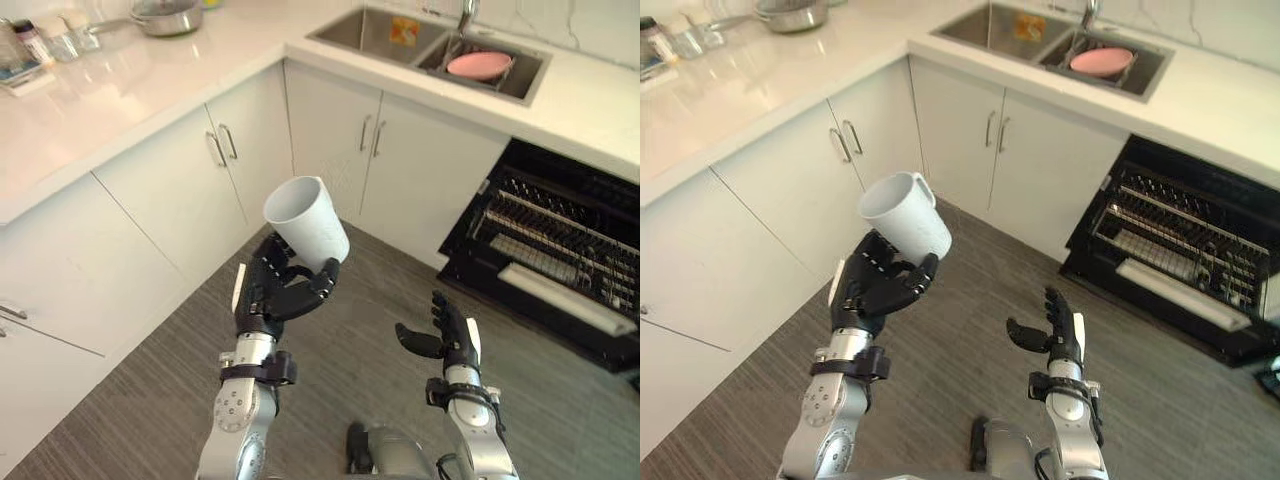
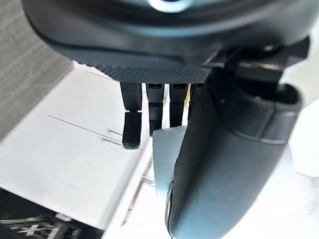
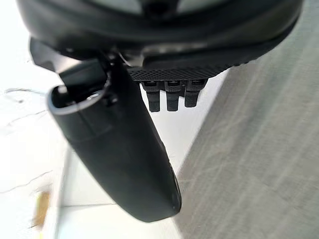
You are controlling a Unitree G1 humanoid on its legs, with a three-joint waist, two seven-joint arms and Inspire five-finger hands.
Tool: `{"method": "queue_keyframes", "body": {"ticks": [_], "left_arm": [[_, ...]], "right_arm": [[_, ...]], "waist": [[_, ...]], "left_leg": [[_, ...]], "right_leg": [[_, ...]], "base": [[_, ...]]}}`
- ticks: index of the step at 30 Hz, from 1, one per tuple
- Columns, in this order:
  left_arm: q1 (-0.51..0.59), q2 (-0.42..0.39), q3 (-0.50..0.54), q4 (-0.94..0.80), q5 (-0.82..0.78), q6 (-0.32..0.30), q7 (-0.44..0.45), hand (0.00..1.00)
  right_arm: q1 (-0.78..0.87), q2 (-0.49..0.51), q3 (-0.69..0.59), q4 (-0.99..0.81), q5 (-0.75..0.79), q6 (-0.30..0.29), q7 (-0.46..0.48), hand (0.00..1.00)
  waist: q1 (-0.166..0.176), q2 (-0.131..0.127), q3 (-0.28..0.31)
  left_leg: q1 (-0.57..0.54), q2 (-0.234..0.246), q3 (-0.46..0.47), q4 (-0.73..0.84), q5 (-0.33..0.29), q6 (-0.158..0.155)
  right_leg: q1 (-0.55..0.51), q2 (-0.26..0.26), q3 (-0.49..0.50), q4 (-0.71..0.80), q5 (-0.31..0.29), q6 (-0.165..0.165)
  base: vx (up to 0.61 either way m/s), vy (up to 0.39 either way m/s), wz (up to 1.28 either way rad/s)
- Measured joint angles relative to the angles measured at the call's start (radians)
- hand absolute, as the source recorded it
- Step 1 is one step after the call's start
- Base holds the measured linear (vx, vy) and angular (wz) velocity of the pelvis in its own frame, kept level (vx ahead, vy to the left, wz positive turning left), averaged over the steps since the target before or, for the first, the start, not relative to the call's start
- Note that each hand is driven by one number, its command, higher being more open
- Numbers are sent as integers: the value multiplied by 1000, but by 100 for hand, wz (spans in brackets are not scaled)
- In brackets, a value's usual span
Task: Walk over to the sink, pick up the cup, carry it to the dishwasher, place the cup inside the dishwasher, then close the dishwasher door
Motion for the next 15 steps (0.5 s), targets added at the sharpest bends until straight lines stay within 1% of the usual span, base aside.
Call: {"method": "queue_keyframes", "body": {"ticks": [1,2,3,4,5,6,7,8,9,10,11,12,13,14,15], "left_arm": [[14,-11,2,-16,0,0,-1,30],[27,-15,2,-37,0,0,-3,30],[33,-16,2,-50,-1,0,-7,30],[46,-18,2,-73,-1,-3,-14,30],[51,-21,4,-73,-1,-8,-17,30],[54,-22,6,-73,-1,-9,-17,30],[61,-21,15,-72,-1,-9,-17,30],[64,-21,20,-69,-1,-9,-17,30],[70,-20,29,-66,-1,-9,-14,30],[71,-20,33,-65,-1,-9,-11,30],[73,-15,39,-62,-1,-9,-3,30],[73,-12,44,-62,-1,-9,0,30],[67,-7,56,-62,-1,-9,8,30],[55,-5,60,-62,-1,-9,19,30],[56,0,60,-62,-1,-9,24,30]], "right_arm": [[7,-1,10,-36,1,-3,-1,90],[7,-1,12,-61,1,-7,0,90],[7,0,11,-75,2,-9,-1,90],[6,6,9,-90,3,-15,-2,90],[3,7,6,-88,7,-16,-4,90],[2,5,6,-85,8,-16,-5,90],[-5,3,6,-69,8,-16,-4,90],[-11,1,5,-54,8,-16,-5,90],[-32,-6,5,-14,9,-16,-7,90],[-44,-9,4,9,9,-16,-8,90],[-59,-15,4,48,10,-15,-10,90],[-67,-11,6,69,10,-13,-11,90],[-74,-3,9,82,11,-7,-13,90],[-74,5,13,84,10,-4,-12,90],[-73,12,14,84,10,-2,-9,90]], "waist": [[7,6,-4],[19,11,-7],[25,10,-8],[40,2,-8],[53,10,-16],[57,9,-17],[60,6,-17],[60,6,-17],[63,5,-18],[64,5,-18],[72,3,-19],[77,1,-22],[65,-11,-23],[59,-26,-16],[63,-36,-17]], "left_leg": [[-51,29,15,116,-16,5],[-101,55,35,188,-37,12],[-130,64,49,209,-51,21],[-187,75,62,203,-82,42],[-232,72,64,146,-109,62],[-244,63,64,99,-117,66],[-261,26,42,-26,-121,73],[-271,-11,12,-128,-118,70],[-284,-69,-50,-292,-84,56],[-288,-91,-80,-357,-57,54],[-276,-122,-101,-403,56,37],[-255,-145,-97,-411,123,63],[-268,-157,-82,-367,98,86],[-301,-160,-62,-279,62,124],[-309,-160,-52,-247,47,141]], "right_leg": [[44,10,12,-36,-7,1],[77,17,23,-66,-11,0],[98,18,29,-82,-19,1],[127,17,42,-110,-41,4],[146,15,55,-117,-58,-1],[154,9,62,-118,-67,4],[172,-8,75,-118,-84,19],[182,-23,85,-118,-95,33],[191,-50,115,-117,-113,61],[195,-61,130,-117,-121,74],[200,-81,169,-116,-135,104],[206,-95,198,-117,-141,126],[215,-114,225,-121,-139,140],[216,-128,255,-127,-126,164],[216,-133,267,-126,-121,171]], "base": [[326,-86,-27],[224,-35,-29],[243,0,-26],[280,43,-24],[275,69,-23],[229,131,-22],[192,134,-17],[316,260,-37],[280,255,-42],[365,356,-71],[361,351,-76],[392,352,-67],[414,355,-42],[314,278,-27],[361,318,-43]]}}
